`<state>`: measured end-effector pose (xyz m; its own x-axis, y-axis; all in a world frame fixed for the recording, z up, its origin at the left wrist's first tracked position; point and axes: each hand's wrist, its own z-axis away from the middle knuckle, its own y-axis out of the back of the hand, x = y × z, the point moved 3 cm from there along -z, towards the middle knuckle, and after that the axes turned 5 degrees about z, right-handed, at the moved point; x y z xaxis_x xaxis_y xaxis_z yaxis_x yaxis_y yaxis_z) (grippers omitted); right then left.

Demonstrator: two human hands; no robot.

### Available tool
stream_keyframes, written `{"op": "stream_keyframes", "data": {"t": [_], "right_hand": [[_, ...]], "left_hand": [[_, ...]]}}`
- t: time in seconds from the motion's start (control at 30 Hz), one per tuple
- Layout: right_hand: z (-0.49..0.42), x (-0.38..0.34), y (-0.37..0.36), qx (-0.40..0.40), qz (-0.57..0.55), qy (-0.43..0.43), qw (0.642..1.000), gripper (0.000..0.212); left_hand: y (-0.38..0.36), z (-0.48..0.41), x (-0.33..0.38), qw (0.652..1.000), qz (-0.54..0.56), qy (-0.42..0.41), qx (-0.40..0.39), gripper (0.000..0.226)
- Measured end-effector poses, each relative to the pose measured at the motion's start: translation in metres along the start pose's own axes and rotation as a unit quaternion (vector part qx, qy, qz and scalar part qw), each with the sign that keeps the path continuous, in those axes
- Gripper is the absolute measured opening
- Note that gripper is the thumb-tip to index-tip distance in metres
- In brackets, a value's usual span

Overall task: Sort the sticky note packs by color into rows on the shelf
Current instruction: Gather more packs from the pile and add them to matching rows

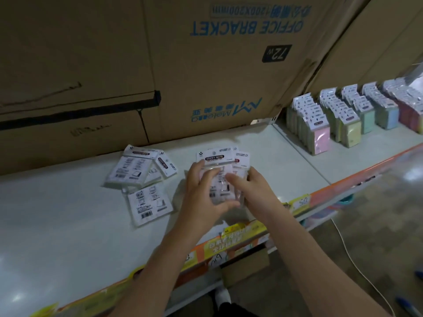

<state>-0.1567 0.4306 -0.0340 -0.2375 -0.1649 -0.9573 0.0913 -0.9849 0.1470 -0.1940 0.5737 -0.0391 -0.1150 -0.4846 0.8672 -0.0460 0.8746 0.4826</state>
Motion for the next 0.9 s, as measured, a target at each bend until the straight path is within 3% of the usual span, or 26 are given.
{"op": "stream_keyframes", "data": {"t": [0.07, 0.13, 0.23, 0.43, 0.53, 0.63, 0.7, 0.77, 0.9], "right_hand": [[0.004, 0.002, 0.008, 0.044, 0.009, 0.000, 0.999, 0.028], [0.011, 0.000, 0.017, 0.072, 0.032, 0.012, 0.997, 0.030], [0.028, -0.001, 0.026, 0.068, 0.031, 0.043, 0.996, 0.037], [0.060, 0.019, 0.065, -0.020, -0.163, 0.018, 0.986, 0.058], [0.072, 0.030, 0.097, -0.011, -0.165, 0.052, 0.985, 0.027], [0.078, 0.043, 0.132, 0.020, -0.108, 0.083, 0.991, 0.020], [0.083, 0.048, 0.160, 0.030, -0.053, 0.087, 0.994, 0.018], [0.088, 0.052, 0.191, 0.039, -0.013, 0.075, 0.996, 0.024], [0.103, 0.070, 0.252, 0.011, 0.021, 0.004, 1.000, 0.071]], "left_hand": [[0.000, 0.004, 0.002, 1.000, -0.003, -0.001, 0.030, 0.074], [-0.001, 0.007, 0.004, 0.998, 0.036, 0.021, 0.040, 0.069], [-0.016, 0.014, 0.018, 0.988, 0.122, 0.084, -0.033, 0.086], [-0.054, 0.027, 0.046, 0.968, 0.211, 0.100, -0.088, 0.109], [-0.080, 0.036, 0.062, 0.951, 0.275, 0.084, -0.111, 0.094], [-0.109, 0.047, 0.082, 0.940, 0.314, 0.085, -0.103, 0.076], [-0.135, 0.055, 0.095, 0.909, 0.386, 0.124, -0.097, 0.064], [-0.162, 0.062, 0.108, 0.882, 0.433, 0.159, -0.091, 0.052], [-0.219, 0.074, 0.135, 0.849, 0.487, 0.177, -0.103, 0.043]]}}
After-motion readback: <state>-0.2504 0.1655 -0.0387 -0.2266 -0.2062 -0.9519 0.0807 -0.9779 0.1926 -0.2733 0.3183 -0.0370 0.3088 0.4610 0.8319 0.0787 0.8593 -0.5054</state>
